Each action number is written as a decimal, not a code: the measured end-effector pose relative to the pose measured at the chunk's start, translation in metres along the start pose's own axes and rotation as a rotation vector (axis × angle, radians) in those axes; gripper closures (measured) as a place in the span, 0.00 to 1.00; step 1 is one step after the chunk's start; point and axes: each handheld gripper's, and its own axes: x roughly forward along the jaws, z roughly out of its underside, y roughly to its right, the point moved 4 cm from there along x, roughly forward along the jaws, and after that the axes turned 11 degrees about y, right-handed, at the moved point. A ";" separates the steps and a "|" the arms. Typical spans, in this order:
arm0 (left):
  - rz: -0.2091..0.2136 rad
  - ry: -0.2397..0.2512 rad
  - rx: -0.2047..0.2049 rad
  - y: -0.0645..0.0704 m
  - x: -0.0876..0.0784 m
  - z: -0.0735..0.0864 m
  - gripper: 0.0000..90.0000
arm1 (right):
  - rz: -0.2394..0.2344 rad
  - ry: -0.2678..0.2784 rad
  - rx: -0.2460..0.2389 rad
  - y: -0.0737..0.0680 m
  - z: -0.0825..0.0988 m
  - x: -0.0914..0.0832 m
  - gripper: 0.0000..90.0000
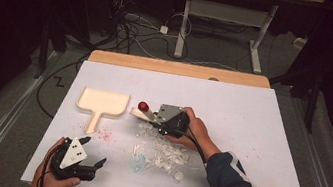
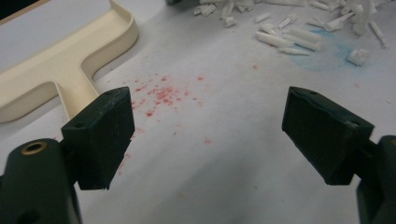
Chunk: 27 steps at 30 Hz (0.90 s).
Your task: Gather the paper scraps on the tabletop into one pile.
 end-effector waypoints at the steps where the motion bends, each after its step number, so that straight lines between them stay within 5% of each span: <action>1: 0.000 0.001 0.001 0.000 0.000 0.000 0.18 | -0.018 0.008 -0.004 -0.003 0.000 -0.002 0.74; 7: 0.003 0.007 -0.003 0.002 0.000 -0.001 0.18 | -0.145 0.067 -0.043 -0.024 0.007 -0.031 0.74; 11: 0.005 0.002 0.001 0.003 0.000 -0.001 0.18 | -0.170 0.081 -0.045 -0.030 0.010 -0.051 0.75; 16: 0.001 -0.022 0.016 0.002 0.002 0.001 0.18 | -0.097 0.085 -0.031 -0.026 0.009 -0.064 0.75; 19: -0.001 -0.020 0.011 0.001 0.002 0.001 0.18 | -0.056 0.145 0.042 -0.018 0.005 -0.080 0.75; 23: -0.005 -0.020 0.010 0.000 0.002 0.001 0.18 | -0.007 0.143 0.110 -0.021 -0.008 -0.102 0.75; 27: -0.015 -0.013 0.006 -0.003 -0.001 0.001 0.18 | -0.034 0.156 0.168 -0.035 -0.020 -0.124 0.75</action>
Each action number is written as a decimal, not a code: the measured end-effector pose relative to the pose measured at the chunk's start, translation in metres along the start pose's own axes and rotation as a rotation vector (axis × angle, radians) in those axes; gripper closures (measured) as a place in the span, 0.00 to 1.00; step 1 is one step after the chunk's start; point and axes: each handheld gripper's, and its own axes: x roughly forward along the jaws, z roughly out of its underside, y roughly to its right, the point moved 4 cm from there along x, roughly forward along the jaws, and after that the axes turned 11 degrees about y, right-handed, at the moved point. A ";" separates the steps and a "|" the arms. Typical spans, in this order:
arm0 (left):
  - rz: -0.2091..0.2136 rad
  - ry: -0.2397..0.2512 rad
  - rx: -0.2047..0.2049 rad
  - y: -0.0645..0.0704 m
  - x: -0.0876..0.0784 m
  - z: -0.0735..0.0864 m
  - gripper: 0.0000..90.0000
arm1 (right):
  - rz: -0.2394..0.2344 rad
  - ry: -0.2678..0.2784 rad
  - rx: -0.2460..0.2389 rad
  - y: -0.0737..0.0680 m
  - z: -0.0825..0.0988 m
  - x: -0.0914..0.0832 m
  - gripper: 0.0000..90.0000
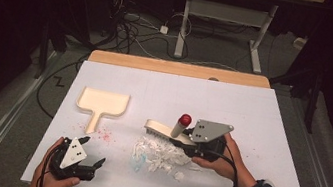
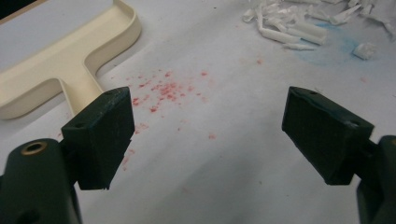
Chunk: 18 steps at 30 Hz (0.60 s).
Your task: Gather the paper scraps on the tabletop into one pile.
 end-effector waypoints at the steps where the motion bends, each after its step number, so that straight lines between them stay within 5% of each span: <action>1: -0.004 0.005 -0.005 0.000 -0.001 0.000 0.18 | -0.014 0.007 0.028 -0.005 -0.002 -0.003 0.75; 5: -0.019 0.019 -0.006 -0.002 -0.005 -0.002 0.18 | -0.068 0.030 0.105 -0.022 -0.005 -0.006 0.75; 7: -0.041 0.016 0.003 -0.004 -0.009 0.000 0.18 | -0.141 0.008 0.156 -0.040 -0.003 0.002 0.75; 12: -0.030 0.024 -0.014 -0.008 -0.010 0.002 0.22 | -0.212 -0.064 0.193 -0.058 0.006 0.022 0.75; 15: -0.014 -0.003 -0.002 -0.006 -0.006 0.005 0.21 | -0.262 -0.166 0.181 -0.068 0.015 0.035 0.75; 18: -0.017 -0.011 -0.001 -0.007 -0.004 0.006 0.20 | -0.268 -0.168 0.197 -0.067 0.018 0.037 0.75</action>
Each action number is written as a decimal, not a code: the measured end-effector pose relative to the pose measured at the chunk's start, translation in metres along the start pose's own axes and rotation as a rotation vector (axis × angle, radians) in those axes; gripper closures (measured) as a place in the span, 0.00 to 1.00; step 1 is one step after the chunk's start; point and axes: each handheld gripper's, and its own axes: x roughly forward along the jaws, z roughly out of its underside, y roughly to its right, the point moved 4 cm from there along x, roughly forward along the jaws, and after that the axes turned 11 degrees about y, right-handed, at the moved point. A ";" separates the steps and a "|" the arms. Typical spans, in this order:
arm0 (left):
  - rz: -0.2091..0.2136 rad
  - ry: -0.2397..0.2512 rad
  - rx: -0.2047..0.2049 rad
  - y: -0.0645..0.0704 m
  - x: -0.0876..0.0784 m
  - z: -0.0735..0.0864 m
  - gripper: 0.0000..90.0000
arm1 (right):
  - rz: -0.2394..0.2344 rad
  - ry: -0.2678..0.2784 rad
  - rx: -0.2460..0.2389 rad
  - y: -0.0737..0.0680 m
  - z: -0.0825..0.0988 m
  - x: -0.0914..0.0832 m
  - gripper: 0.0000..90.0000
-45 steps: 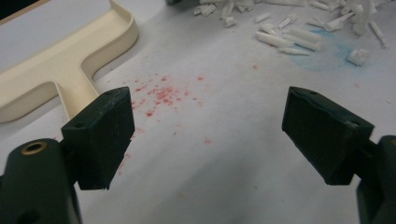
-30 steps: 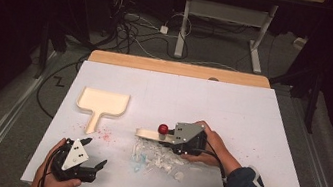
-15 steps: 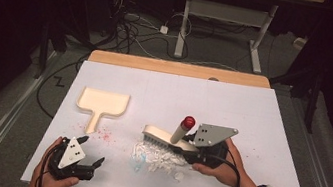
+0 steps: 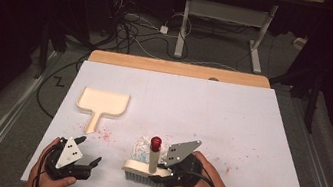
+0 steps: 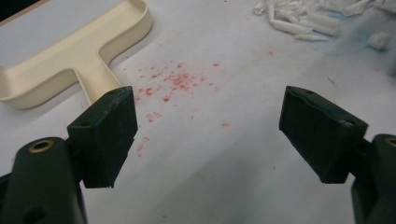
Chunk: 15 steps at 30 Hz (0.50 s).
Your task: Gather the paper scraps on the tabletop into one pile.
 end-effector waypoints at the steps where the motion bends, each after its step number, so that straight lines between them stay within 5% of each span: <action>1: -0.002 0.002 -0.007 0.000 0.000 0.000 0.20 | 0.001 -0.002 0.004 0.003 0.000 -0.001 0.75; 8: 0.006 0.009 -0.027 0.000 0.001 -0.001 0.20 | 0.092 -0.003 0.028 0.040 0.004 -0.005 0.74; 15: 0.031 0.010 -0.004 0.007 0.004 -0.003 0.20 | 0.159 0.043 0.006 0.050 -0.004 -0.019 0.75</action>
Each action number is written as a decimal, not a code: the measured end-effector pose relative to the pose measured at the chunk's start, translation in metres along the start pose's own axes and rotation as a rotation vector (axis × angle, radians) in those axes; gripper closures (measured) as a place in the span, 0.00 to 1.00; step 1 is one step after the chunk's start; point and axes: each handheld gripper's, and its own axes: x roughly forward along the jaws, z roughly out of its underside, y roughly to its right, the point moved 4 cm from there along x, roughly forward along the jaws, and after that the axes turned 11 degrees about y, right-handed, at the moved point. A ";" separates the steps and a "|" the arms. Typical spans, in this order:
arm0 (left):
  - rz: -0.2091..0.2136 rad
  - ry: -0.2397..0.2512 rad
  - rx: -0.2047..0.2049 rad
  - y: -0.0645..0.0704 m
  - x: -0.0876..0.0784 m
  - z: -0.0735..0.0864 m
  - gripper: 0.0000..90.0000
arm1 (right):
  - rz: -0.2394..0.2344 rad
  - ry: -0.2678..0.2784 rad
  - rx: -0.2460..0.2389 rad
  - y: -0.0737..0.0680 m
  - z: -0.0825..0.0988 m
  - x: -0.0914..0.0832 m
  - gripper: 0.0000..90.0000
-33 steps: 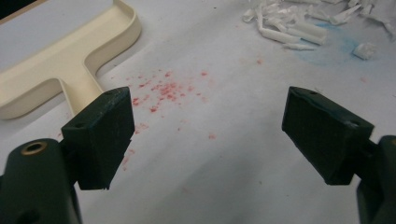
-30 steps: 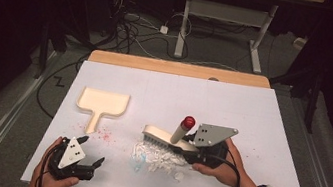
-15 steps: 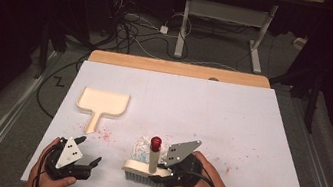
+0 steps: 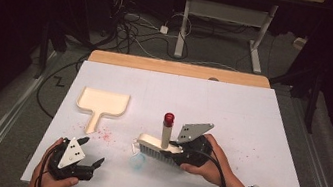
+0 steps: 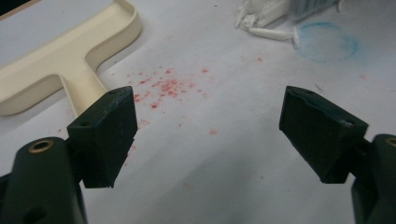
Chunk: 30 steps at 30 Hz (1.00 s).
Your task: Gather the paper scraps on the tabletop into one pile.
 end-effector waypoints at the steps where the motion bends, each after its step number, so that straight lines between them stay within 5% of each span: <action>1: 0.002 -0.002 0.004 0.001 0.001 0.000 0.20 | 0.000 0.000 0.000 0.000 0.000 0.000 0.75; 8: 0.002 -0.016 0.024 0.003 0.002 0.000 0.20 | 0.030 0.055 -0.014 -0.006 -0.003 -0.039 0.75; 13: 0.001 -0.024 0.043 0.005 0.002 -0.001 0.20 | 0.108 0.070 -0.004 -0.008 0.006 -0.079 0.75; 20: -0.002 -0.025 0.061 0.006 0.003 -0.002 0.20 | 0.266 0.012 0.046 0.004 0.047 -0.127 0.75; 22: -0.004 -0.027 0.063 0.005 0.003 -0.002 0.20 | 0.357 -0.026 0.072 0.011 0.063 -0.146 0.75; 24: -0.002 -0.028 0.067 0.006 0.004 -0.003 0.20 | 0.387 -0.046 0.068 0.014 0.068 -0.152 0.75; 27: 0.002 -0.032 0.077 0.008 0.005 -0.003 0.20 | 0.446 -0.065 0.144 0.021 0.085 -0.166 0.75; 30: 0.003 -0.031 0.077 0.008 0.006 -0.004 0.20 | 0.482 -0.101 0.154 0.023 0.093 -0.164 0.75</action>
